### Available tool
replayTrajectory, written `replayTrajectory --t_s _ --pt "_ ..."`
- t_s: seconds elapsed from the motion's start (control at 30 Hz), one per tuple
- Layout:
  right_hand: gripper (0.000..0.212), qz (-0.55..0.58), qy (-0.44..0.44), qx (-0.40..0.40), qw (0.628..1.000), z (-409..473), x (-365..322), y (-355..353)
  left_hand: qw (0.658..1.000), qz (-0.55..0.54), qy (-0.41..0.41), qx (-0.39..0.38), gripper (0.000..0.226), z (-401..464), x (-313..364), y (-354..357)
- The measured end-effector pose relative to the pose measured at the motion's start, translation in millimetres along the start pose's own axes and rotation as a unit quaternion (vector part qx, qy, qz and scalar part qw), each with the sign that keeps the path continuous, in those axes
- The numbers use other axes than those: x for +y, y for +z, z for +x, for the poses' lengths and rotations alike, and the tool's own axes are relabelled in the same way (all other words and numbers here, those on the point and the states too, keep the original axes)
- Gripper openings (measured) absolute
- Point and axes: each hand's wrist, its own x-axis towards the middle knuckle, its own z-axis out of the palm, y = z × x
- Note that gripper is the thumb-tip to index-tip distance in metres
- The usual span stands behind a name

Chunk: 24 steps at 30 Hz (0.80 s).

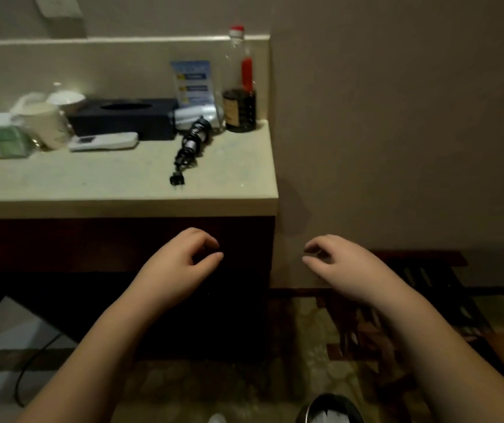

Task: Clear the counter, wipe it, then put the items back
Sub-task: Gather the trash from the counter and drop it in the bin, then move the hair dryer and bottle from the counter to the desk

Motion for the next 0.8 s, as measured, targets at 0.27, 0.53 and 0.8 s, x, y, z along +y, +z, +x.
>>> replayTrajectory --t_s 0.27,0.53,0.8 --pt "0.025 0.013 -0.057 0.070 0.996 66.4 -71.1 -31.2 0.994 -0.014 0.000 0.112 0.011 39.7 -34.0 -94.6" --pt "0.025 0.017 -0.063 0.096 0.993 137.5 -115.4 -60.4 0.990 -0.082 -0.036 0.106 0.013 108.8 -35.4 -138.6" --pt "0.019 0.099 0.009 0.201 0.974 243.4 -125.8 -82.8 0.997 -0.064 -0.041 0.016 0.023 209.3 -32.3 -136.8"
